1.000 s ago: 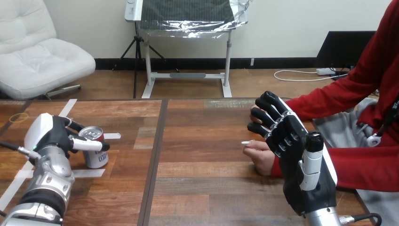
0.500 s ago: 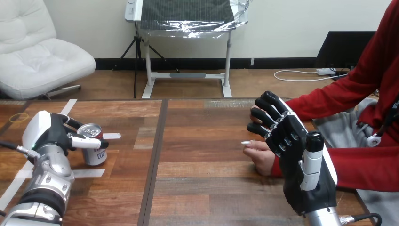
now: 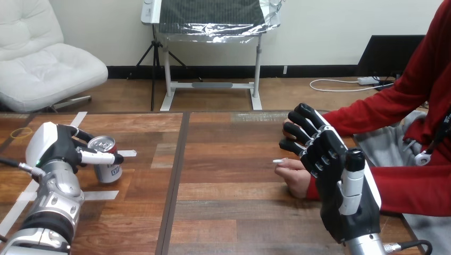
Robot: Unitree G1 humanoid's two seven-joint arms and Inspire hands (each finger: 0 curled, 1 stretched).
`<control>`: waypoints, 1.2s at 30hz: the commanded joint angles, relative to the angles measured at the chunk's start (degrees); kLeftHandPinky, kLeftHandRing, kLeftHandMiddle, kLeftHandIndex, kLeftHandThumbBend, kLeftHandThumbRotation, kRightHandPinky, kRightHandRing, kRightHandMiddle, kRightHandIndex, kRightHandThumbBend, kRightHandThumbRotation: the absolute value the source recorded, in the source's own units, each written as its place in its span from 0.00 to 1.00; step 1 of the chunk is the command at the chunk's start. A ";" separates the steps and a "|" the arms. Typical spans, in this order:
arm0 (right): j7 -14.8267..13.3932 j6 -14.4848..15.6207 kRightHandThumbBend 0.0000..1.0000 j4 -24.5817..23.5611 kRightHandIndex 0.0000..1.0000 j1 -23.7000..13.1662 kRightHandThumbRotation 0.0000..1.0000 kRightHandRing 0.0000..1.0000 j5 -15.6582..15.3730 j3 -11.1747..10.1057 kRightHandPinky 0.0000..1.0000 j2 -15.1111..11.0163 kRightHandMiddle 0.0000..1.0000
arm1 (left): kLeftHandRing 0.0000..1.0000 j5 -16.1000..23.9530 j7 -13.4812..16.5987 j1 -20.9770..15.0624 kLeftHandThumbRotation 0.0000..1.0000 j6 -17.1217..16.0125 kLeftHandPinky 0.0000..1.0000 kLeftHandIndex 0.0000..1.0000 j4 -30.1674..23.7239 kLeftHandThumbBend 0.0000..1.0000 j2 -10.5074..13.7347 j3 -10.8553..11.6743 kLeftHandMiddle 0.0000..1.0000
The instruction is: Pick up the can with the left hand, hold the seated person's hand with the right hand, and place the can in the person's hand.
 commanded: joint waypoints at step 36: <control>-17.24 3.05 1.00 11.01 0.82 -19.70 0.55 0.82 -30.21 0.86 0.74 -18.66 0.84 | 0.37 -2.93 -3.17 0.67 0.00 -3.79 0.30 0.43 -17.92 0.86 1.50 3.98 0.42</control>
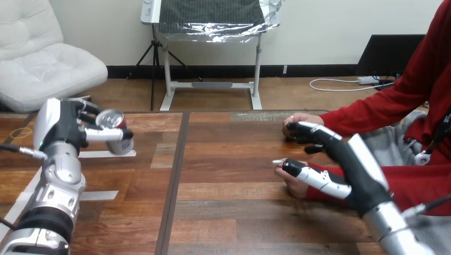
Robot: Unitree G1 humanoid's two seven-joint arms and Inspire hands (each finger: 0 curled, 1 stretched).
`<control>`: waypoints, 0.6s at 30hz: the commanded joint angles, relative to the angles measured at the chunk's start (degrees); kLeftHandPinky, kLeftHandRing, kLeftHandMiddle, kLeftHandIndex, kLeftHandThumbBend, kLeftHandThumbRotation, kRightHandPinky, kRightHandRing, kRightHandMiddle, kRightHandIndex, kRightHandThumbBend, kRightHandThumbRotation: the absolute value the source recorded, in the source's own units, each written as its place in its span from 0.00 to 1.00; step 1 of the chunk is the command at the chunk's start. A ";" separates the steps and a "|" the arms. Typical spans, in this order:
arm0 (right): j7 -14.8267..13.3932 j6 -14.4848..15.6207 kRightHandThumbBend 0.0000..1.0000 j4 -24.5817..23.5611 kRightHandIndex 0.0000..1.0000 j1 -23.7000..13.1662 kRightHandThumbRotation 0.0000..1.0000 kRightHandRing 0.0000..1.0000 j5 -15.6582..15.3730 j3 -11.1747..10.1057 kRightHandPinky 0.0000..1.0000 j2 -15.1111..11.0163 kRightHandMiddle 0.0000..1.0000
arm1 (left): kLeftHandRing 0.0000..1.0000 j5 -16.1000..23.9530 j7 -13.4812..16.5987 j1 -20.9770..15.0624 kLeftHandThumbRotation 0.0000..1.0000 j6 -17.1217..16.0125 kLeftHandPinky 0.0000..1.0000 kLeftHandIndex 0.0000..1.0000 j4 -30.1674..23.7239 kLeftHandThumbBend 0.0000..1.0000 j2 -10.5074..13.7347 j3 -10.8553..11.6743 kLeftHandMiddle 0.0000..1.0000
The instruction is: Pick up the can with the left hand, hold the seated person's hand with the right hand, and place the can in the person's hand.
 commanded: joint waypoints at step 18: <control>-0.77 3.13 1.00 6.23 0.85 -15.80 0.50 0.84 -6.87 3.74 0.74 -8.50 0.86 | 0.38 -1.22 -3.85 3.68 0.00 3.68 0.31 0.42 -21.15 0.88 0.80 2.45 0.42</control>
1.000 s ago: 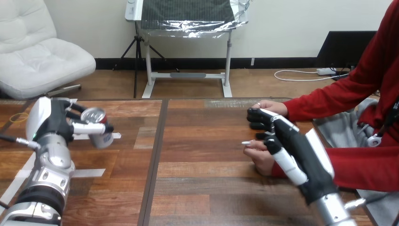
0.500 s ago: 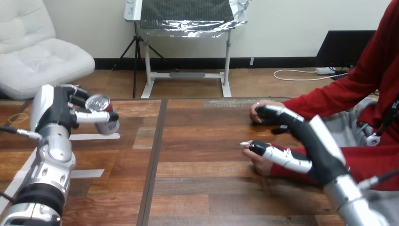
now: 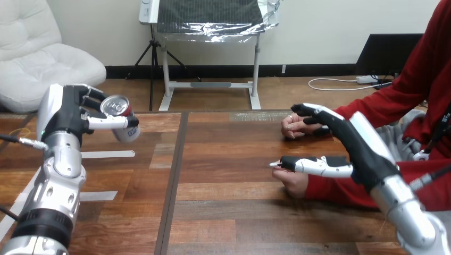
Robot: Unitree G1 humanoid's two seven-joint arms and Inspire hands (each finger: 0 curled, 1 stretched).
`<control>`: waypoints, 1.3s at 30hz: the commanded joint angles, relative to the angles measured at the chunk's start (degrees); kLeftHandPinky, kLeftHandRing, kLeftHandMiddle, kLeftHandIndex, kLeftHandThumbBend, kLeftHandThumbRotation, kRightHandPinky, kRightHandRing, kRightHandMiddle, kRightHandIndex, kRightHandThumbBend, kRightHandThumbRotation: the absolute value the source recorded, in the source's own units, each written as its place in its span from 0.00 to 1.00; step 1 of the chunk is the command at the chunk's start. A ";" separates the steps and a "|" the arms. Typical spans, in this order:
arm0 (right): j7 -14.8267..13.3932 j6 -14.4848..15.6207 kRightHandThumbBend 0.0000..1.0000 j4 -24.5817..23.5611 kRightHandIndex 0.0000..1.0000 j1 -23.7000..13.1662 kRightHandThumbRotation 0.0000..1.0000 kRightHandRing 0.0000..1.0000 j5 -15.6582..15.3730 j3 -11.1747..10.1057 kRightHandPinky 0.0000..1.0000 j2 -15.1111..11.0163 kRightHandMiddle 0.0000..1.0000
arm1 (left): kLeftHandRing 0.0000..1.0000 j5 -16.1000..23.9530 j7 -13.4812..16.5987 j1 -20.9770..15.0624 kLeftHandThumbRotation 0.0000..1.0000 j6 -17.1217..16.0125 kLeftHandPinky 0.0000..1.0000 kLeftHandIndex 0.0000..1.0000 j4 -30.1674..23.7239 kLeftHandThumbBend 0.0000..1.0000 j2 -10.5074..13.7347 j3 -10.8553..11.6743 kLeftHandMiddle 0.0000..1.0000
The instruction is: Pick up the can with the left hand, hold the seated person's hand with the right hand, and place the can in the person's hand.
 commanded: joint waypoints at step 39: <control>0.62 4.36 1.00 26.78 0.87 -23.07 0.51 0.85 -10.64 12.50 0.74 -10.23 0.88 | 0.39 -1.27 -3.07 4.54 0.00 7.74 0.33 0.42 -23.08 0.86 -0.50 2.06 0.43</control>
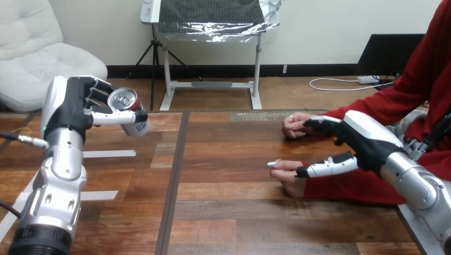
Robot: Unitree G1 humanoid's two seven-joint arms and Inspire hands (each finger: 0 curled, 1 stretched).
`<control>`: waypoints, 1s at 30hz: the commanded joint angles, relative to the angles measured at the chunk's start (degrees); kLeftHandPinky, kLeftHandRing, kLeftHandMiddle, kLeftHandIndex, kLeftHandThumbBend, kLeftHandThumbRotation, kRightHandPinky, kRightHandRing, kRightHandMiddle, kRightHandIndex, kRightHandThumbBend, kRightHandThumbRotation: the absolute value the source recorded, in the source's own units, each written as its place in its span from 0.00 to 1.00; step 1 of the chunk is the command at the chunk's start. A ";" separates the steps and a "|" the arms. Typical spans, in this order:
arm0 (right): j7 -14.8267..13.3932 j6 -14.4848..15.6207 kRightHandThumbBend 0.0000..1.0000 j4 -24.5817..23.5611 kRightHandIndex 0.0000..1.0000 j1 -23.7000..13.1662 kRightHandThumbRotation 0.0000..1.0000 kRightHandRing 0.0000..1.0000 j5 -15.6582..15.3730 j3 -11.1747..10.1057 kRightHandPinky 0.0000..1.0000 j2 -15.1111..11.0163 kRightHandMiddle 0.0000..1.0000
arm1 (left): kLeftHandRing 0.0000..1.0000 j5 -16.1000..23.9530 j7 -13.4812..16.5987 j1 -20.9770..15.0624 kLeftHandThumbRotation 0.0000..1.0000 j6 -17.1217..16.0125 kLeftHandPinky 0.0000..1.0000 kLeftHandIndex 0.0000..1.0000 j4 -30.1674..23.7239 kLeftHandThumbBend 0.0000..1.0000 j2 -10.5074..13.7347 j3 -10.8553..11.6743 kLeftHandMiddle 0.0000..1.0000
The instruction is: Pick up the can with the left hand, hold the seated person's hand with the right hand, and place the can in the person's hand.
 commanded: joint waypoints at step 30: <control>6.06 0.53 1.00 8.92 0.84 -11.19 0.47 0.79 0.36 3.52 0.64 -5.03 0.84 | 0.40 -1.11 -0.21 -1.62 0.00 -1.03 0.34 0.42 -4.12 0.84 -0.02 2.29 0.44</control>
